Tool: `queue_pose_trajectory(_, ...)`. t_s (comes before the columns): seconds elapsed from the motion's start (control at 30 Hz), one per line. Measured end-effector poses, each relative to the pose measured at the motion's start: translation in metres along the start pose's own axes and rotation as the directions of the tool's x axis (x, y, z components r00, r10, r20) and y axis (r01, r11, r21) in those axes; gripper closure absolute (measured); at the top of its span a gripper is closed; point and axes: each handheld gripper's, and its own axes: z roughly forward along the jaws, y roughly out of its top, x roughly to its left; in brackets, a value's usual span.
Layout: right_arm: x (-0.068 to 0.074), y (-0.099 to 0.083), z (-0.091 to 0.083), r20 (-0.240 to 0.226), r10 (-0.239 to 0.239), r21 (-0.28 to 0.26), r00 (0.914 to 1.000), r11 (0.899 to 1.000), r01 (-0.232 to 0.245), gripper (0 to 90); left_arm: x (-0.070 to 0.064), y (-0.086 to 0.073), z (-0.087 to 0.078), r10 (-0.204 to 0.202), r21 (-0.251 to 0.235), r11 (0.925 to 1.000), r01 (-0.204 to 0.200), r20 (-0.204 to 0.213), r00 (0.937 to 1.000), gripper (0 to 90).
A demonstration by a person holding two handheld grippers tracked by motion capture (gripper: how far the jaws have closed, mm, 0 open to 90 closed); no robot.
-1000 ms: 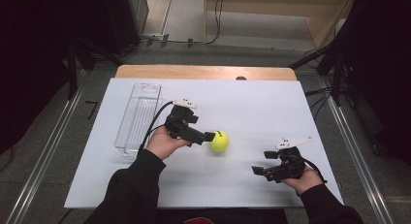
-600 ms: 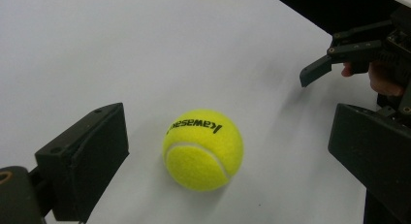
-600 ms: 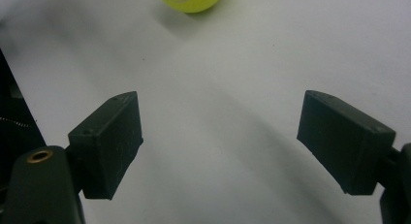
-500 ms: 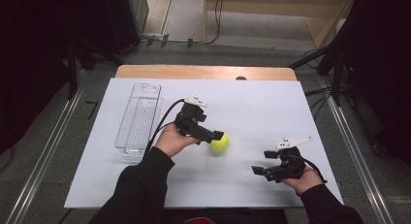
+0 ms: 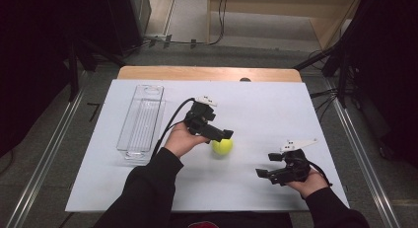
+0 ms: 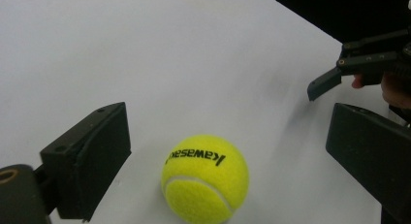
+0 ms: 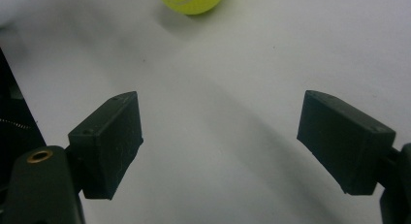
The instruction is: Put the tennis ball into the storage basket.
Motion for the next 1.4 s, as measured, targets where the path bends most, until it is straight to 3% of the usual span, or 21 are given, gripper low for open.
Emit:
queue_pose_trajectory(0.1, 0.0, 0.0, -0.001, -0.001, 0.0, -0.001, 1.0, 1.0, 0.0, 14.1, 0.001, 0.002, 0.005, -0.005, 0.001, 1.0, 0.005, 0.023, 0.9997, 3.4)
queue_pose_trajectory(0.43, 0.001, 0.001, -0.001, -0.005, -0.005, -0.004, 1.0, 1.0, 0.005, 14.1, 0.0, 0.001, 0.012, 0.009, 0.014, 0.9999, -0.009, 0.006, 0.9999, 3.4)
queue_pose_trajectory(0.77, 0.0, 0.001, -0.001, -0.004, -0.009, -0.006, 1.0, 1.0, 0.009, 14.1, 0.0, 0.0, 0.012, 0.013, -0.023, 0.9996, -0.013, -0.009, 0.9999, 5.0)
queue_pose_trajectory(1.17, 0.001, 0.001, -0.001, -0.006, -0.01, -0.002, 0.9999, 1.0, 0.01, 14.1, 0.0, -0.005, 0.02, 0.024, -0.006, 0.9997, -0.024, -0.012, 0.9996, 5.0)
queue_pose_trajectory(1.4, 0.001, 0.001, 0.0, -0.008, -0.014, -0.001, 0.9999, 1.0, 0.014, 14.1, -0.001, -0.009, 0.027, 0.038, 0.03, 0.9989, -0.038, -0.015, 0.9992, 5.0)
